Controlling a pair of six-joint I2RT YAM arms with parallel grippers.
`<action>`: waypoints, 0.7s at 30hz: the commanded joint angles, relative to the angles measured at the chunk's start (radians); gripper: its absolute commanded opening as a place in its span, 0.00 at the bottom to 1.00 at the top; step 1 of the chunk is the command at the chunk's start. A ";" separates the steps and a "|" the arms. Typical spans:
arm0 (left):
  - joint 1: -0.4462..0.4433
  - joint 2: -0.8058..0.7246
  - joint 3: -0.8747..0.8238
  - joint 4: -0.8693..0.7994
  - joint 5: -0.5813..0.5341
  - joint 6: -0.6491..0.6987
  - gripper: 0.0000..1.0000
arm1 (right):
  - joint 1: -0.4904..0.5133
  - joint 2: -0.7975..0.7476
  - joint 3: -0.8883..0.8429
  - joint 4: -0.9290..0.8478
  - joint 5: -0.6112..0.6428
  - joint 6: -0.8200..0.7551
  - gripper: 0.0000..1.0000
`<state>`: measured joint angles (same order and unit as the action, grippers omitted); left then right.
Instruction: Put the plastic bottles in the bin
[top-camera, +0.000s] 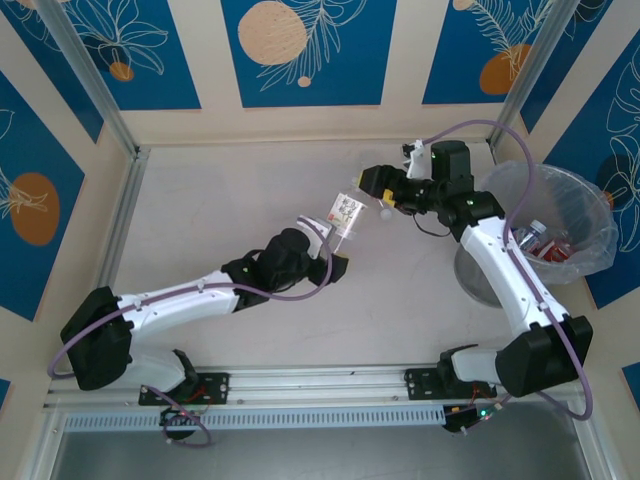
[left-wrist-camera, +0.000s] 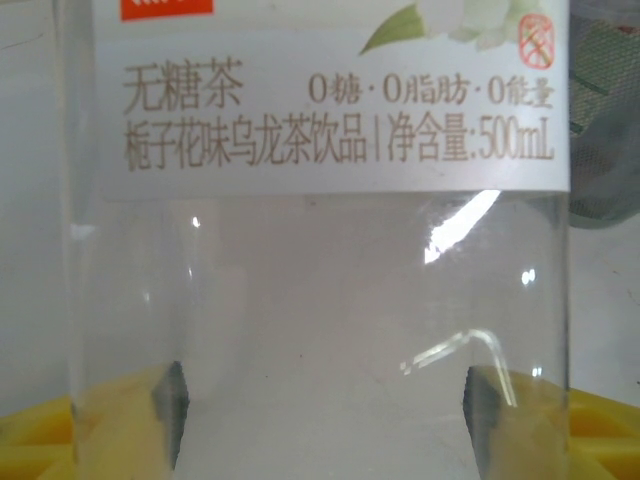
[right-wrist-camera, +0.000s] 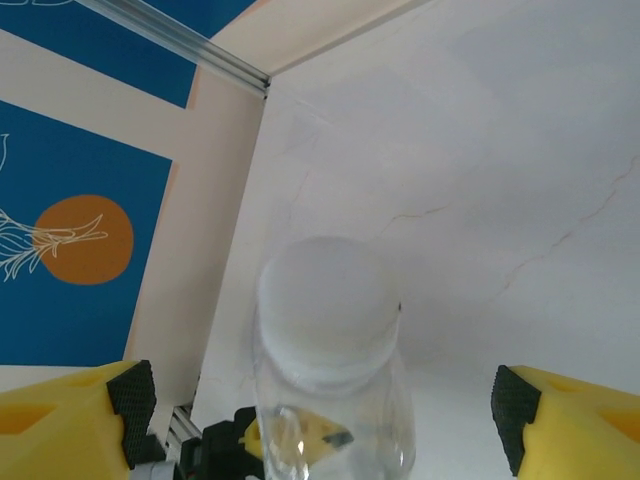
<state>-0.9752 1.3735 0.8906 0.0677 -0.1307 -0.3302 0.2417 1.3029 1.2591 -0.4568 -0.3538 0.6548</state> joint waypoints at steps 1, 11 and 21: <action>-0.017 -0.014 0.024 0.039 0.026 0.009 0.58 | 0.002 0.027 0.005 0.054 -0.053 0.006 0.89; -0.031 -0.005 0.034 0.044 0.022 0.013 0.58 | 0.052 0.083 -0.009 0.144 -0.048 0.001 0.66; -0.033 0.004 0.041 0.046 0.032 0.007 0.58 | 0.059 0.068 -0.054 0.218 0.020 0.008 0.35</action>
<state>-0.9936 1.3750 0.8940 0.0738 -0.1200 -0.3332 0.2909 1.3903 1.2236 -0.2802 -0.3599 0.6704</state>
